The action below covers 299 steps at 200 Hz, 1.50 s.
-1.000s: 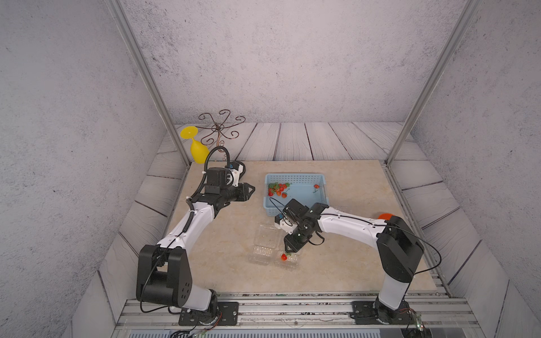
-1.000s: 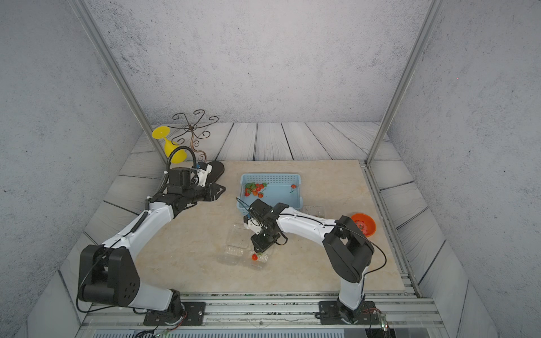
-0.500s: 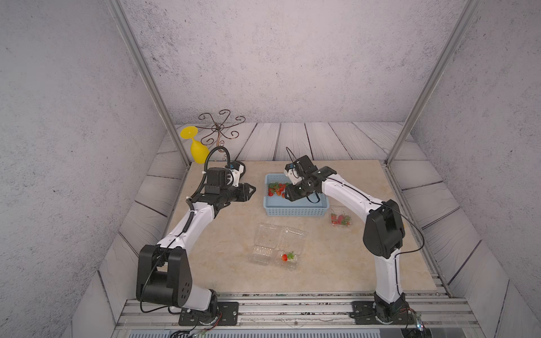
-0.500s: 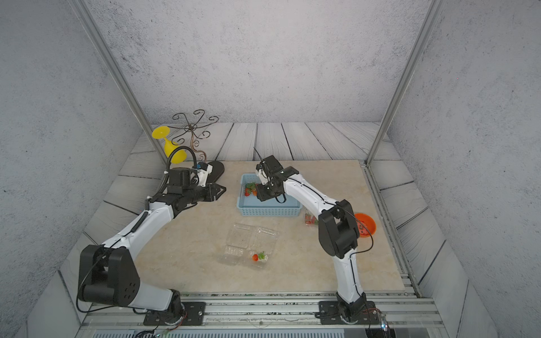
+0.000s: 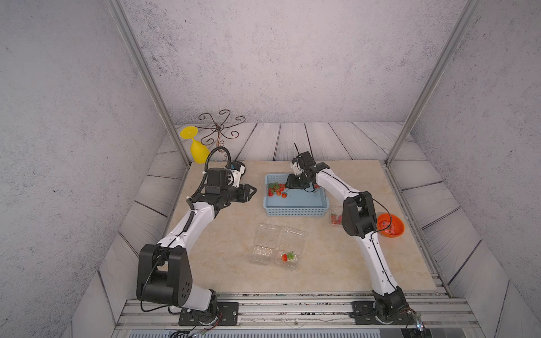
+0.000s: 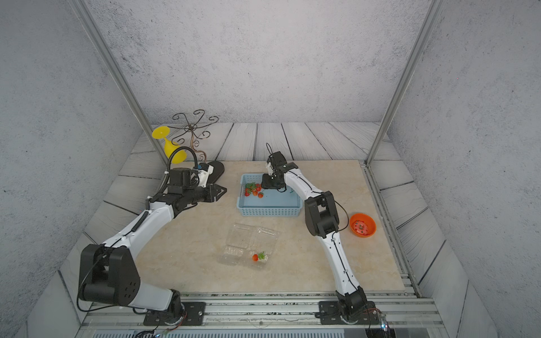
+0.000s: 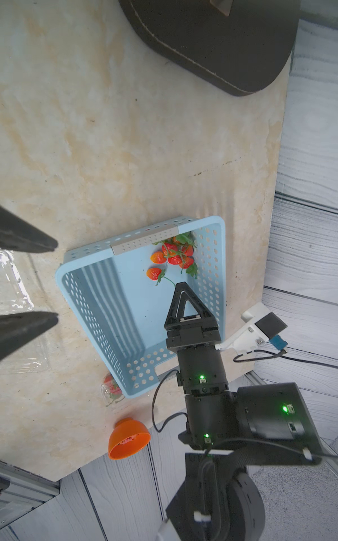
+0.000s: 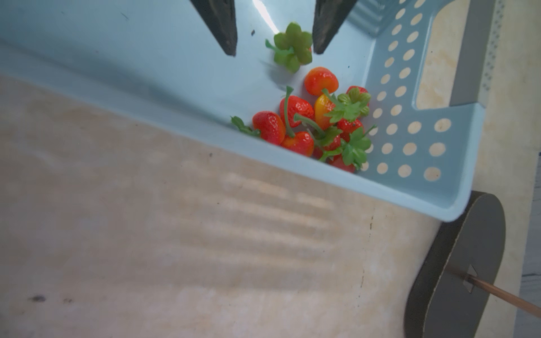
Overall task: Pack strawberries into containers
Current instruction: Pick up the strawberry from the basket, then place the strawberry in the packing box.
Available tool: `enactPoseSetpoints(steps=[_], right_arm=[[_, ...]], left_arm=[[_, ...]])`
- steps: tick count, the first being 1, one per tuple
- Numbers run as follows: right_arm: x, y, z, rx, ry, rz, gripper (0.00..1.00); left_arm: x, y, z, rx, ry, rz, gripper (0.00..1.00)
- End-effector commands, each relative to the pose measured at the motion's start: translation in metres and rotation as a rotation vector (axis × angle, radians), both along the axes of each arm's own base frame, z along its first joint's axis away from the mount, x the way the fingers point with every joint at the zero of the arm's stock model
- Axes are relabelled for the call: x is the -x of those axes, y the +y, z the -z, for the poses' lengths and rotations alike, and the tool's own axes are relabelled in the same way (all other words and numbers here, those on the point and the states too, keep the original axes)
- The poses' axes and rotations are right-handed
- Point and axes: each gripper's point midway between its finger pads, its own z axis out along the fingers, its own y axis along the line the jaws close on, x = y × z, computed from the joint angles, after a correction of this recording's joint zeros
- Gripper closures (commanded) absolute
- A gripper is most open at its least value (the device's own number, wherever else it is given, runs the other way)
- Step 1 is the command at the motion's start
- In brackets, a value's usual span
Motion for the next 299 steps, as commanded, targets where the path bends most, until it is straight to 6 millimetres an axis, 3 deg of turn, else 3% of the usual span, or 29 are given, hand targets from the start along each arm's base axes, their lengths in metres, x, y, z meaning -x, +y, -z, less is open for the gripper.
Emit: enactPoseSetpoints(steps=[1,76,105,133,157,179,232,268,299], right_arm=[[-0.001,0.011,0.018,-0.070,0.061,0.012,0.57],[-0.006,0.017,0.028,-0.109,0.083,0.024,0.70],[-0.007,0.016,0.028,-0.117,0.080,0.029,0.86],[-0.007,0.014,0.016,-0.129,0.070,0.033,0.99],[-0.004,0.010,0.000,-0.131,0.048,0.028,1.00],[0.005,0.007,-0.027,-0.146,0.016,0.004,1.00],[0.049,-0.008,-0.096,-0.182,-0.083,-0.068,1.00],[0.087,-0.018,-0.111,-0.193,-0.065,-0.109,1.00],[0.144,-0.017,-0.108,-0.192,-0.030,-0.186,1.00]], left_arm=[[-0.004,0.004,-0.001,-0.011,-0.009,0.001,0.62],[-0.005,0.004,-0.001,-0.016,-0.007,0.001,0.63],[-0.005,0.004,-0.001,-0.018,-0.007,0.000,0.63],[-0.004,0.005,-0.001,-0.020,-0.008,0.000,0.63],[-0.005,0.005,-0.002,-0.018,-0.008,-0.001,0.63],[-0.005,0.004,-0.002,-0.018,-0.009,0.001,0.63],[-0.004,0.004,-0.002,-0.017,-0.007,0.000,0.62],[-0.004,0.005,-0.002,-0.018,-0.008,-0.002,0.63],[-0.005,0.005,-0.002,-0.020,-0.011,-0.003,0.63]])
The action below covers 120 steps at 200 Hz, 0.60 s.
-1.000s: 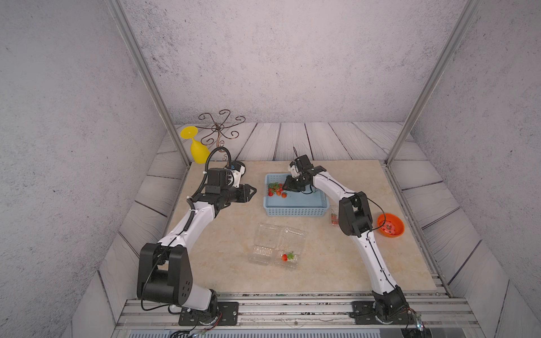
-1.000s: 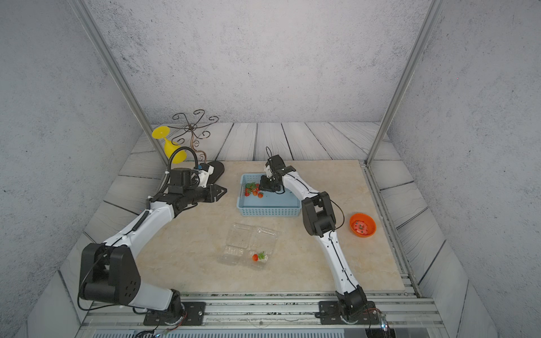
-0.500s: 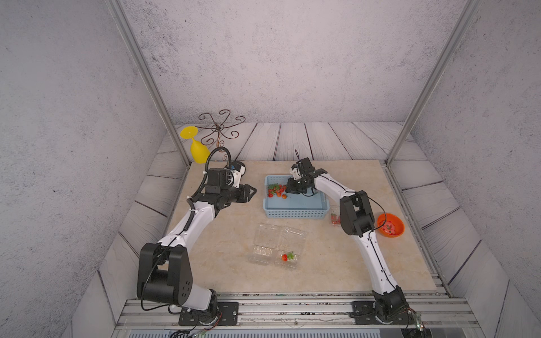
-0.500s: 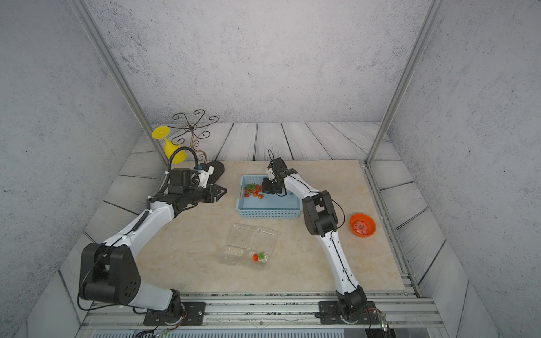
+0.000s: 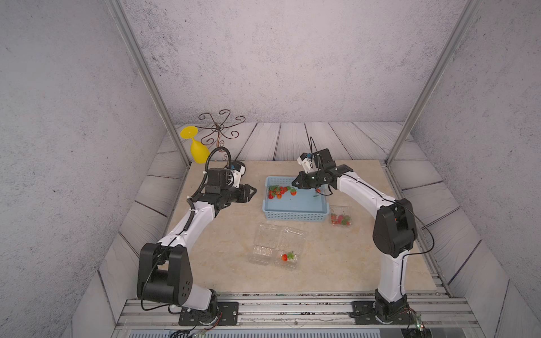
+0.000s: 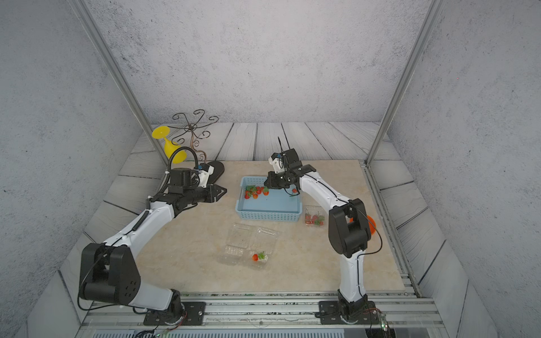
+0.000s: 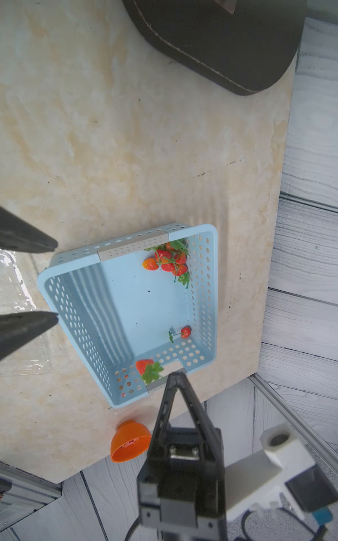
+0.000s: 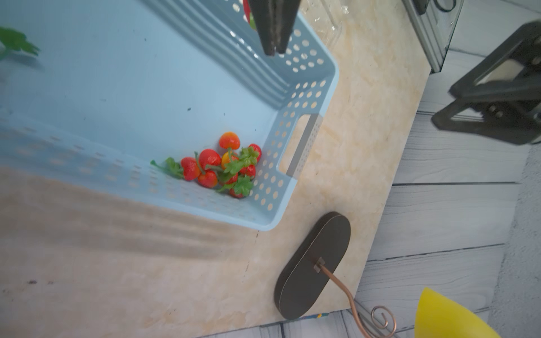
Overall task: Pack strawberries into containers
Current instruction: Place the strawberry in the packing box.
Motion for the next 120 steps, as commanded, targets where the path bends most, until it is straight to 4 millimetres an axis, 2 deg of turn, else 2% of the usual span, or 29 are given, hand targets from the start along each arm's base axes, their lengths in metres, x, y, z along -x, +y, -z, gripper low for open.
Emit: enactPoseSetpoints(steps=[1,32,64,88,120], right_arm=[[0.048,0.002,0.009,0.019,0.042,-0.088,1.00],[0.112,0.002,0.023,0.064,0.095,-0.186,1.00],[0.167,0.006,0.057,0.129,0.188,-0.276,1.00],[0.188,0.010,0.075,0.162,0.225,-0.311,1.00],[0.204,0.017,0.087,0.202,0.244,-0.355,0.98]], left_arm=[[-0.005,0.005,-0.006,-0.012,-0.020,-0.006,0.63],[-0.005,0.004,-0.006,-0.007,-0.018,-0.003,0.62],[-0.004,0.004,-0.009,-0.006,-0.023,-0.003,0.62],[-0.004,0.004,-0.009,-0.007,-0.024,-0.005,0.63],[-0.003,0.004,-0.010,-0.005,-0.028,-0.005,0.63]])
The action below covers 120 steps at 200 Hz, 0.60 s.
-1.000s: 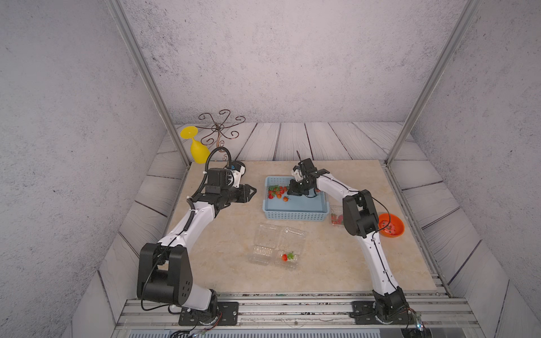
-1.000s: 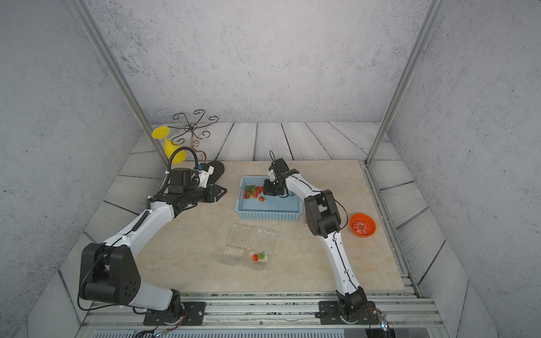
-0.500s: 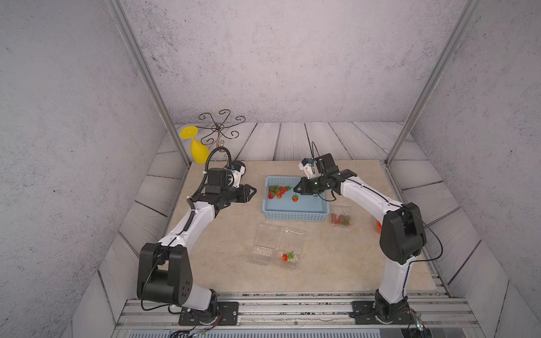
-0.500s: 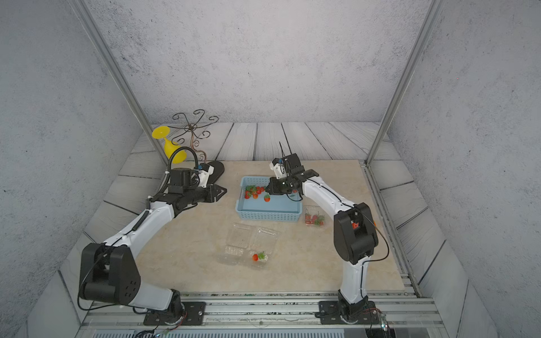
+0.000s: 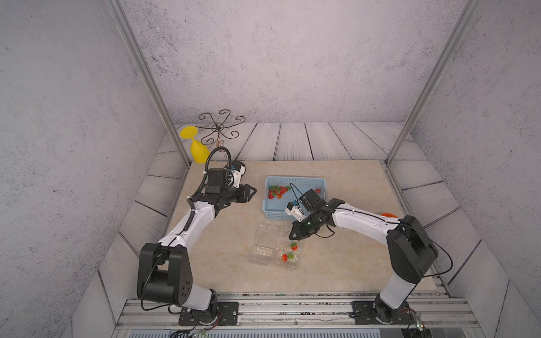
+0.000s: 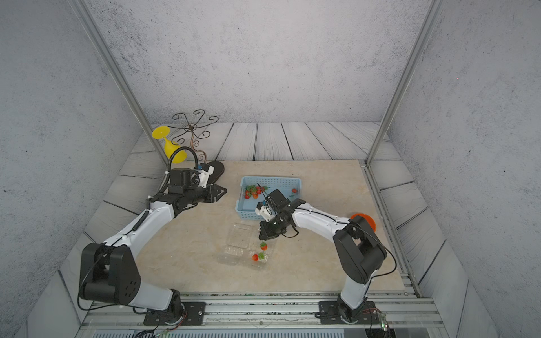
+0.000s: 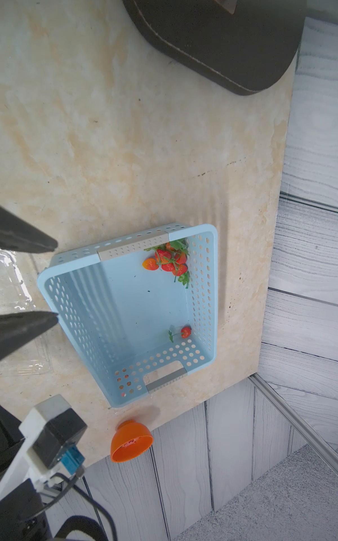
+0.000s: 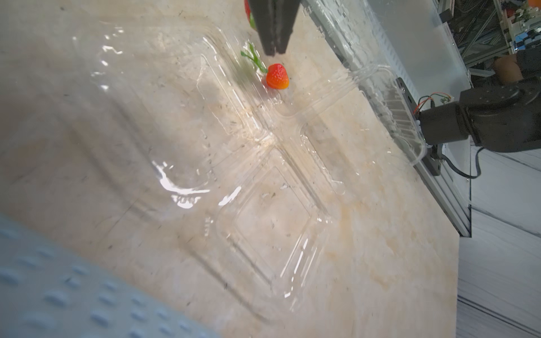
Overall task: Pack strawberries into containers
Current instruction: Place the strawberry in the packing box.
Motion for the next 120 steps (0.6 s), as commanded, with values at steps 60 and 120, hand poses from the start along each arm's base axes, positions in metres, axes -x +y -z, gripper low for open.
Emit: enactPoseSetpoints(steps=[60,120], right_arm=[[0.035,0.005,0.007,0.090,-0.007,-0.142,0.89],[0.015,-0.002,-0.011,0.148,-0.117,-0.136,0.61]], left_arm=[[-0.001,0.004,-0.015,-0.002,-0.038,-0.005,0.63],[0.000,0.005,-0.017,-0.003,-0.045,-0.006,0.63]])
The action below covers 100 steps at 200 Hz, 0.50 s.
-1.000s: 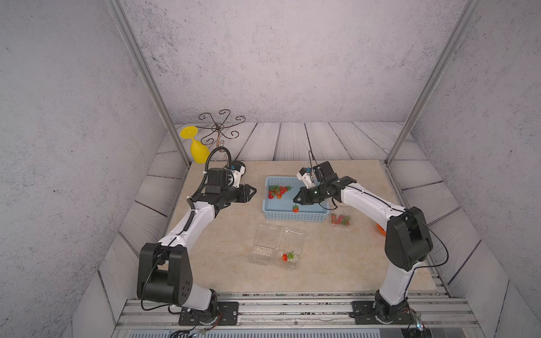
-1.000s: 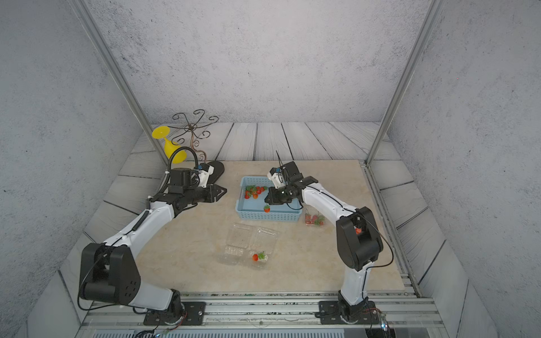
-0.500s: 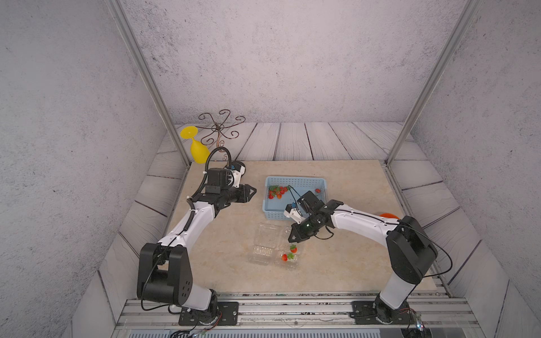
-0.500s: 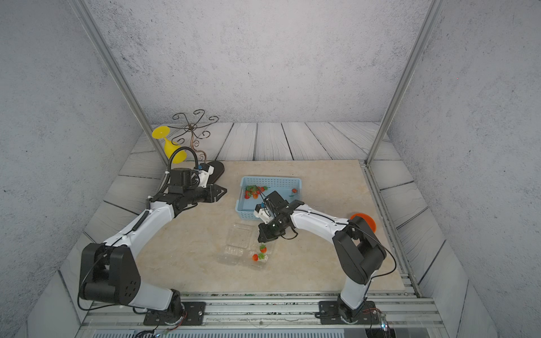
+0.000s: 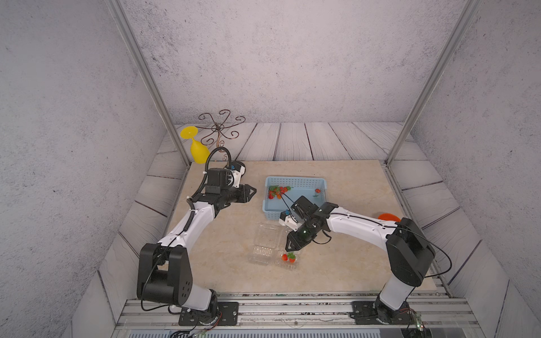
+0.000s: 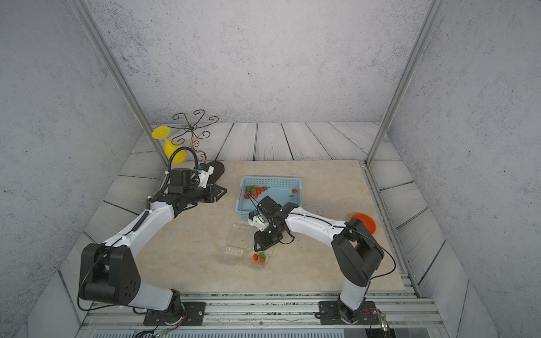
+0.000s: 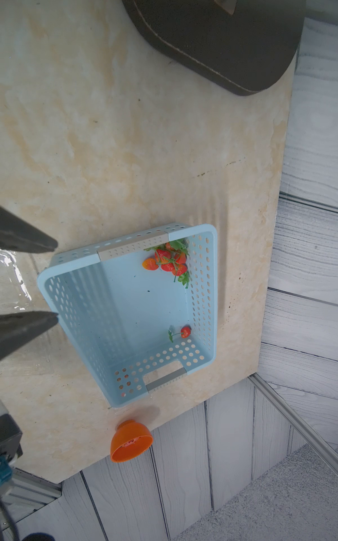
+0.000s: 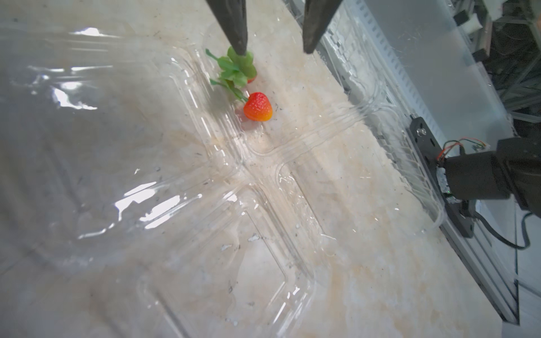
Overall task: Pack strawberries into containers
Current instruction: Place the strawberry in the packing box.
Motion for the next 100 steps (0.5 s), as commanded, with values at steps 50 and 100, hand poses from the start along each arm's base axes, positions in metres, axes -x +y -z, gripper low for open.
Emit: enactPoseSetpoints(steps=[50,100], right_arm=[[-0.107,-0.008,-0.047,0.054,-0.252,0.165,0.57],[-0.231,-0.017,-0.021,-0.021,-0.234,0.475,0.55]], left_arm=[[0.001,0.006,-0.015,-0.011,-0.042,-0.008,0.62],[0.000,0.004,-0.010,-0.010,-0.030,-0.001,0.63]])
